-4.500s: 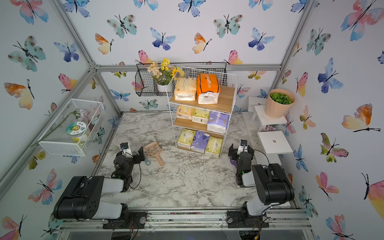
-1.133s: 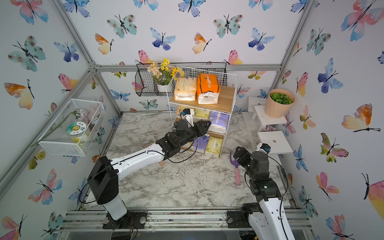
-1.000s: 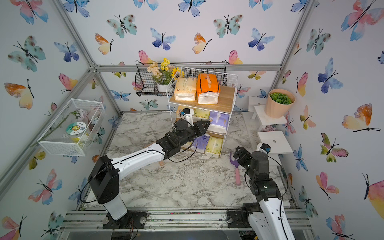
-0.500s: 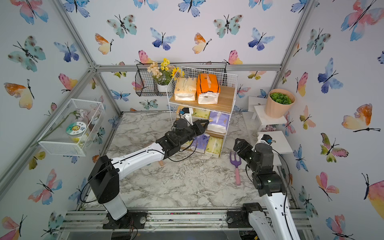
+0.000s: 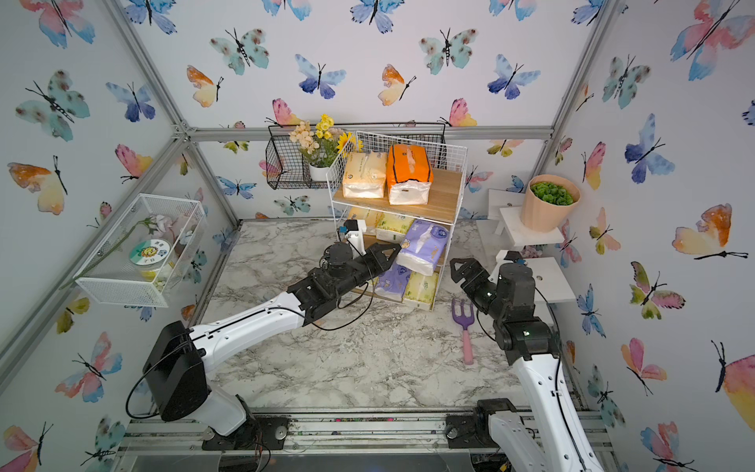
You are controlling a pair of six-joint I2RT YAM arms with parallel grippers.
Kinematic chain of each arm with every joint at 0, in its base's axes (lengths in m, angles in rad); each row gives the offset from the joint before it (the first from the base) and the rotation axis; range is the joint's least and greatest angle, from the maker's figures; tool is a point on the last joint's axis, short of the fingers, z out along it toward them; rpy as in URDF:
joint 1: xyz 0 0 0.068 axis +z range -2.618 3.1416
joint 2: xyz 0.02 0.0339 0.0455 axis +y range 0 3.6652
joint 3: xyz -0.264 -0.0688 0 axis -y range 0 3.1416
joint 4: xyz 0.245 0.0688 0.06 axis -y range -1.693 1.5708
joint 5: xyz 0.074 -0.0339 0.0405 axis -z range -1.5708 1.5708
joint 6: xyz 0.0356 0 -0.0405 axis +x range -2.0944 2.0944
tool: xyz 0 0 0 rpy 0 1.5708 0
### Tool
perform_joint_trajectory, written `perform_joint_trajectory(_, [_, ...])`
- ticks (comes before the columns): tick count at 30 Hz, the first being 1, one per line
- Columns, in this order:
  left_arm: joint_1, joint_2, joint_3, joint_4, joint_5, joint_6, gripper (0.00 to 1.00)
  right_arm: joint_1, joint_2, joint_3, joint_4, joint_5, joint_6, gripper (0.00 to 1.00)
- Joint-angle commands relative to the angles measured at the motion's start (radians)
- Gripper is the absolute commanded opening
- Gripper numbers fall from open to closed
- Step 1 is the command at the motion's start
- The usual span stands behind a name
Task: Remove the tissue boxes from the shelf
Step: Pick up a box of tissues from the shelf.
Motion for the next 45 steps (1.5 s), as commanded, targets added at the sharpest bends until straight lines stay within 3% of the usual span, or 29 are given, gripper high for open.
perform_joint_trajectory(1, [0.001, -0.039, -0.018, 0.006, 0.012, -0.013, 0.0, -0.006, 0.028, -0.025, 0.177, -0.194, 0.123, 0.98])
perform_joint_trajectory(10, [-0.003, -0.024, -0.011, 0.006, 0.049, -0.026, 0.0, -0.006, 0.053, -0.057, 0.243, -0.279, 0.158, 0.97])
perform_joint_trajectory(16, [-0.007, -0.021, -0.011, 0.003, 0.052, -0.03, 0.0, -0.006, 0.081, -0.084, 0.32, -0.338, 0.21, 0.91])
perform_joint_trajectory(27, [-0.02, -0.011, -0.01, -0.004, 0.054, -0.052, 0.0, -0.006, 0.187, -0.024, 0.341, -0.423, 0.17, 0.73])
perform_joint_trajectory(36, [-0.033, -0.01, -0.006, -0.008, 0.058, -0.071, 0.0, -0.006, 0.18, -0.043, 0.427, -0.416, 0.206, 0.52])
perform_joint_trajectory(37, [-0.033, -0.011, -0.007, -0.004, 0.06, -0.074, 0.02, -0.006, 0.179, -0.044, 0.425, -0.414, 0.208, 0.5])
perform_joint_trajectory(41, [-0.032, -0.019, 0.0, 0.005, 0.062, -0.075, 0.3, -0.006, 0.156, -0.054, 0.423, -0.388, 0.208, 0.42])
perform_joint_trajectory(45, [-0.032, -0.051, -0.013, 0.005, 0.045, -0.073, 0.67, -0.006, 0.135, -0.064, 0.433, -0.384, 0.207, 0.33])
